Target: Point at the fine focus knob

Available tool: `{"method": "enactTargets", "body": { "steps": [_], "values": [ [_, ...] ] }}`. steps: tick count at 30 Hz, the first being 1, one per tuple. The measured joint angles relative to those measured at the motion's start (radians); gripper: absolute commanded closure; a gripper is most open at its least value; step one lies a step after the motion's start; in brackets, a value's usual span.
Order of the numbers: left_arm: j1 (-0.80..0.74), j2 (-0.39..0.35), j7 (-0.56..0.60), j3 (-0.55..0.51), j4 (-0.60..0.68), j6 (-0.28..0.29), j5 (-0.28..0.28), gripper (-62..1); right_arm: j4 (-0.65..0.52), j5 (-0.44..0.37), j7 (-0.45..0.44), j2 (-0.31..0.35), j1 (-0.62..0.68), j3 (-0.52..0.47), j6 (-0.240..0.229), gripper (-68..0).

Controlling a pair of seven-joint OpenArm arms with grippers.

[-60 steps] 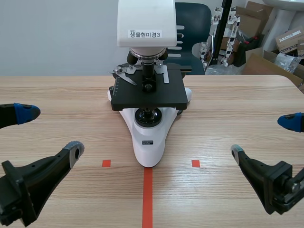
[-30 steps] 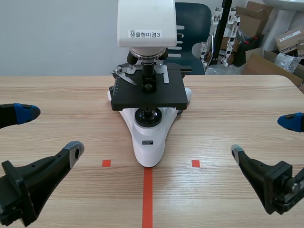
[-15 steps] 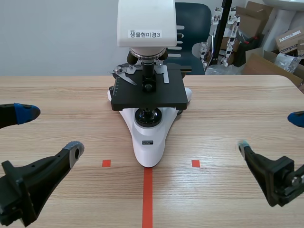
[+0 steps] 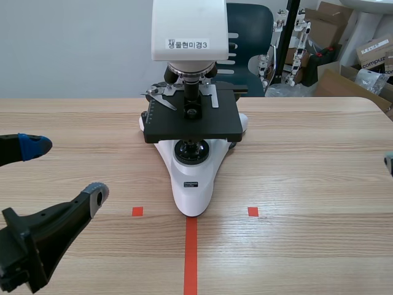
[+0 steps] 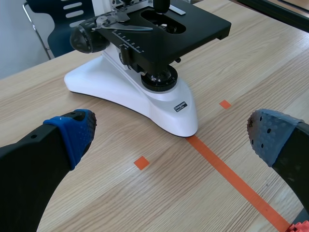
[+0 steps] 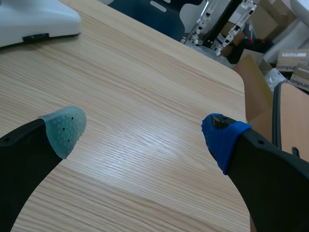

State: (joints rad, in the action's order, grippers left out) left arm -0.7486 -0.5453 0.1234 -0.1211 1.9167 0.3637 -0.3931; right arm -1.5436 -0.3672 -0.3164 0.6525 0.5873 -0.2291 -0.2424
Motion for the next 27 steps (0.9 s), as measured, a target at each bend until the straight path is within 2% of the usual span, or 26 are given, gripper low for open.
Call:
{"method": "enactTargets", "body": {
  "steps": [4, 6, 11, 16, 19, 24, 27],
  "values": [
    [0.000, 0.000, 0.000, 0.000, 0.000, 0.000, 0.000, -62.3, 0.158, -0.028, -0.088, 0.039, -0.076, 0.000, -0.074, -37.6],
    [0.000, 0.000, 0.000, 0.000, 0.000, 0.000, 0.000, -62.3, 0.216, -0.034, -0.123, 0.065, -0.115, 0.000, -0.129, -32.8],
    [0.000, 0.000, 0.000, 0.000, 0.000, 0.000, 0.000, -62.3, 0.315, -0.034, -0.147, 0.124, -0.250, 0.000, -0.244, -31.5],
    [0.000, 0.000, 0.000, 0.000, 0.000, 0.000, 0.000, -62.3, 0.407, -0.007, -0.146, 0.129, -0.402, 0.034, -0.251, -30.2],
    [0.000, 0.000, 0.000, 0.000, 0.000, 0.000, 0.000, -62.3, 0.457, 0.041, -0.146, 0.129, -0.486, 0.104, -0.252, -27.1],
    [0.000, 0.000, 0.000, 0.000, 0.000, 0.000, 0.000, -62.3, 0.530, 0.076, -0.143, 0.125, -0.628, 0.230, -0.252, -26.6],
    [0.000, 0.000, 0.000, 0.000, 0.000, 0.000, 0.000, -62.3, 0.546, 0.099, -0.144, 0.123, -0.698, 0.294, -0.253, -21.5]
  ]
}}
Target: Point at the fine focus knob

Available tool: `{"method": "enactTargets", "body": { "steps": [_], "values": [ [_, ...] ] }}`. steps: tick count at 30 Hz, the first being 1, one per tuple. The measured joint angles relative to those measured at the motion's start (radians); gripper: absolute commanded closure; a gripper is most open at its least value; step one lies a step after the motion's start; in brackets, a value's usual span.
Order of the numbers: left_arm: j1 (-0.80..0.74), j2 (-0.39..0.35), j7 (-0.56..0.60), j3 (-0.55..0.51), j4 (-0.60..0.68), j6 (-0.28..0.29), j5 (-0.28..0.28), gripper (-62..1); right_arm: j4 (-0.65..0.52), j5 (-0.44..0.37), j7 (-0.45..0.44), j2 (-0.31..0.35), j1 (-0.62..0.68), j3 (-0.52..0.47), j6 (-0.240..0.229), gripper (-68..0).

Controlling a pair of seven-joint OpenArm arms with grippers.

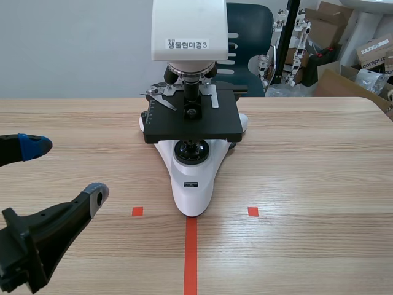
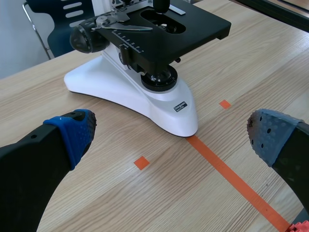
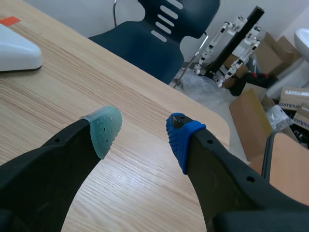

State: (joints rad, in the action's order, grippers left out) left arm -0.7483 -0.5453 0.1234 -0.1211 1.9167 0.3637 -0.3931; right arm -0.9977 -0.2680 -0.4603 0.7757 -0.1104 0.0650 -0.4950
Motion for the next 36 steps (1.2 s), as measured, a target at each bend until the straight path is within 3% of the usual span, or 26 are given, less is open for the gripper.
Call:
{"method": "enactTargets", "body": {
  "steps": [4, 11, 19, 25, 36],
  "values": [
    [0.000, 0.000, 0.000, 0.000, 0.000, 0.000, 0.000, -62.3, 0.003, 0.011, 0.000, -0.005, -0.071, 0.076, 0.000, -15.3],
    [0.000, 0.000, 0.000, 0.000, 0.000, 0.000, 0.000, -62.3, 0.084, 0.100, 0.005, -0.084, -0.197, 0.153, 0.000, -15.0],
    [0.000, 0.000, 0.000, 0.000, 0.000, 0.000, 0.000, -62.3, 0.231, 0.240, -0.002, -0.207, -0.315, 0.173, 0.000, -15.0],
    [0.000, 0.000, 0.000, 0.000, 0.000, 0.000, 0.000, -62.3, 0.259, 0.325, -0.039, -0.275, -0.359, 0.173, 0.024, -14.8],
    [0.000, 0.000, 0.000, 0.000, 0.000, 0.000, 0.000, -62.3, 0.258, 0.430, -0.082, -0.421, -0.379, 0.172, 0.027, -0.6]
  ]
}}
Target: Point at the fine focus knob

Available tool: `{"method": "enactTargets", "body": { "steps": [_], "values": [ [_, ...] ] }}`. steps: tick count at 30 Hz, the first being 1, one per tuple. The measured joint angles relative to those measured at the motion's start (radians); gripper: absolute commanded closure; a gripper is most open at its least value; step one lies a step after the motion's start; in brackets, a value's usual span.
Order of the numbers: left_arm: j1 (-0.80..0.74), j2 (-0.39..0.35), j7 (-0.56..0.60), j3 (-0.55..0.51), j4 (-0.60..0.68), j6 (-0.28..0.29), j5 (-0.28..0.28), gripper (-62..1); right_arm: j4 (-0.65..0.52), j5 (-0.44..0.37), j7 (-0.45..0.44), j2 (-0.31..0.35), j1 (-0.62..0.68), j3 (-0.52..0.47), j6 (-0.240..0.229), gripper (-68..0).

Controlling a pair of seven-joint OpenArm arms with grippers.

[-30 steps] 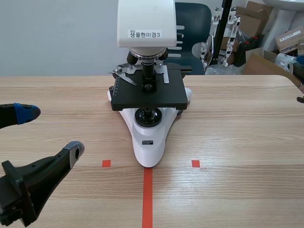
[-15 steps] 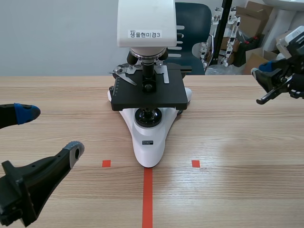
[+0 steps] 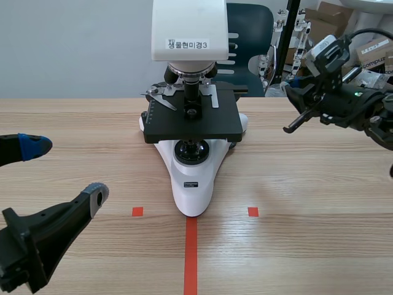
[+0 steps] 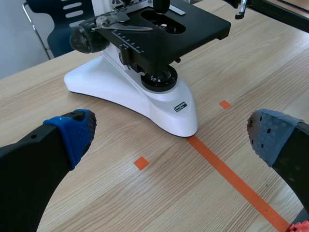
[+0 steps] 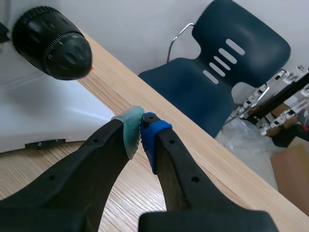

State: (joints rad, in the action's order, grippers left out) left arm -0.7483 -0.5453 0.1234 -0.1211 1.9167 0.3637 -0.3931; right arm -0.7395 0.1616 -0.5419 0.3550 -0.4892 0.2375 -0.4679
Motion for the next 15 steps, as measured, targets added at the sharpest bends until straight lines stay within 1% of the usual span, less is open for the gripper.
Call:
{"method": "enactTargets", "body": {
  "steps": [5, 8, 10, 12, 15],
  "values": [
    [0.000, 0.000, 0.000, 0.000, 0.000, 0.000, 0.000, -62.3, 0.000, 0.000, 0.000, -0.039, 0.000, 0.000, -0.001, -0.7],
    [0.000, 0.000, 0.000, 0.000, 0.000, 0.000, 0.000, -62.3, 0.000, 0.000, 0.003, -0.043, 0.000, 0.000, -0.003, -0.7],
    [0.000, 0.000, 0.000, 0.000, 0.000, 0.000, 0.000, -62.3, 0.000, 0.000, 0.019, -0.045, 0.002, 0.000, -0.005, -0.7],
    [0.000, 0.000, 0.000, 0.000, 0.000, 0.000, 0.000, -62.3, 0.000, 0.000, 0.023, -0.045, 0.006, 0.000, -0.017, -0.7],
    [0.000, 0.000, 0.000, 0.000, 0.000, 0.000, 0.000, -62.3, 0.000, 0.000, 0.024, -0.044, 0.017, 0.000, -0.016, -0.7]
  ]
}}
